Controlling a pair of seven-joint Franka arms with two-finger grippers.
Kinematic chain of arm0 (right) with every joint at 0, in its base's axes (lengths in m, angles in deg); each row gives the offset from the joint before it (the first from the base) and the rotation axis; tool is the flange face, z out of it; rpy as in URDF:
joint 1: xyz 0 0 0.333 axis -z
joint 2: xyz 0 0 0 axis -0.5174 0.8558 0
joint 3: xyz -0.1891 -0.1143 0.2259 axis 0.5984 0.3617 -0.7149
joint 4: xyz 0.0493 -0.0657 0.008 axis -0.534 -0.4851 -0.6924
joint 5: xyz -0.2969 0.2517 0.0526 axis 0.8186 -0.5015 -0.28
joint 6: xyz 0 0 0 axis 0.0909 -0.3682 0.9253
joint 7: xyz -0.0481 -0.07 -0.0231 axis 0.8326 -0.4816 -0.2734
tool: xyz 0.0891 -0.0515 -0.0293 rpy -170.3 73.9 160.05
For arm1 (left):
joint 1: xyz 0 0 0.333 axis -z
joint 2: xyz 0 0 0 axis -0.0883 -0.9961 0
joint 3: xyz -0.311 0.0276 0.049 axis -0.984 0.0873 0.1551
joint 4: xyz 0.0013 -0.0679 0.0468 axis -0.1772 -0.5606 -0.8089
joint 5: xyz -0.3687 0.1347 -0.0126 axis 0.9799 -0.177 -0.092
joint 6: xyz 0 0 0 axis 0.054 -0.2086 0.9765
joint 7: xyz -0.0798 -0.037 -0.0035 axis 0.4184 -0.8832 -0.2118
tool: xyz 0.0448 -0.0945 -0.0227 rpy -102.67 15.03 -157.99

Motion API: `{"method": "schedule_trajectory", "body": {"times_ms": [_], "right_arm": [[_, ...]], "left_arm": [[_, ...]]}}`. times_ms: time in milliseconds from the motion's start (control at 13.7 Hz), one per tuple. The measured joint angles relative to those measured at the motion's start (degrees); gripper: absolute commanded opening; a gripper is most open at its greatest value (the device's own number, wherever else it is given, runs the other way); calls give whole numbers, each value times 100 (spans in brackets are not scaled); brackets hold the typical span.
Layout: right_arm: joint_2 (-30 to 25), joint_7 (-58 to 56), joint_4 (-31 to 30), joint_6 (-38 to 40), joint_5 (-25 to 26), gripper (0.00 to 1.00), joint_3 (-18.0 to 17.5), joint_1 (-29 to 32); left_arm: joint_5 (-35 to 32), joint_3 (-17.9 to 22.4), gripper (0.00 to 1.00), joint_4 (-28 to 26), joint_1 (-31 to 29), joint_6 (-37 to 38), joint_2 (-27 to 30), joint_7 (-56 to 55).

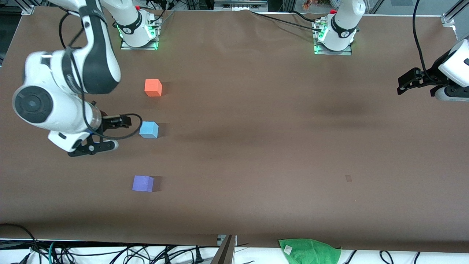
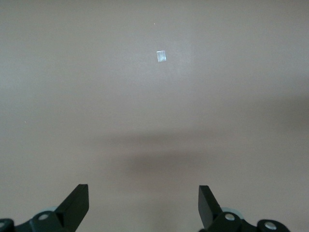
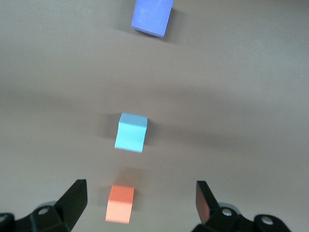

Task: Place blue block between orange and purple blocks

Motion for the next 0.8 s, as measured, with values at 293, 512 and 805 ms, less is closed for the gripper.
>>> {"method": "schedule_trajectory", "body": {"times_ms": [293, 512, 805], "right_arm": [[-465, 0, 240, 309, 3, 99, -3, 5], [-851, 0, 233, 704, 39, 99, -380, 338], [-1357, -18, -7, 749, 480, 99, -1576, 1566]], "left_arm": [[0, 3, 100, 1, -1, 0, 0, 54], [0, 3, 100, 1, -1, 0, 0, 59], [0, 4, 100, 1, -2, 0, 0, 62]]}}
